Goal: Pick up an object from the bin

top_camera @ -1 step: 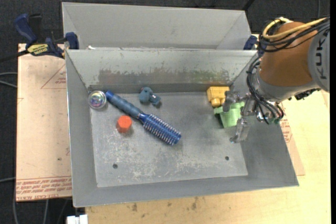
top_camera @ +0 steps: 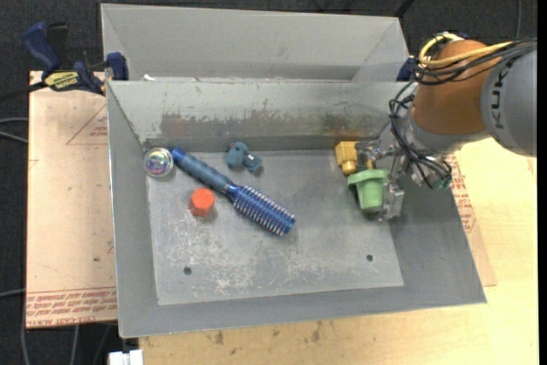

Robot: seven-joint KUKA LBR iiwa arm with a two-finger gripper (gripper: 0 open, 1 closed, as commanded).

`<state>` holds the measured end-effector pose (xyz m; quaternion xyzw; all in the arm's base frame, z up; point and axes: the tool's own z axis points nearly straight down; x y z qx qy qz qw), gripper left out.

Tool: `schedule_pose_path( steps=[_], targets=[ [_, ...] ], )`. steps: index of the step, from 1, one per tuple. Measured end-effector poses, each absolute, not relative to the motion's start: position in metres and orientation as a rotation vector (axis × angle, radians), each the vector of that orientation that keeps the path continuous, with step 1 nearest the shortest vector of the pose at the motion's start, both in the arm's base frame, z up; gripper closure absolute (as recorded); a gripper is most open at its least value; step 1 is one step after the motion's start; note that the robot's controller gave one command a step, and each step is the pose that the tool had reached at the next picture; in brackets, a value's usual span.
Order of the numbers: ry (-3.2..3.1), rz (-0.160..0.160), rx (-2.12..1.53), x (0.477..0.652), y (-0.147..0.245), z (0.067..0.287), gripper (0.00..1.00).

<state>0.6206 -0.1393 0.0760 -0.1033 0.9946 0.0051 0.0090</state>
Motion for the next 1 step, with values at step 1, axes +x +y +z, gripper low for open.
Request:
schedule_pose_path(
  steps=[1],
  targets=[
    [3.12, 0.002, -0.316, 0.6147, -0.1472, 0.0712, 1.0]
  ],
)
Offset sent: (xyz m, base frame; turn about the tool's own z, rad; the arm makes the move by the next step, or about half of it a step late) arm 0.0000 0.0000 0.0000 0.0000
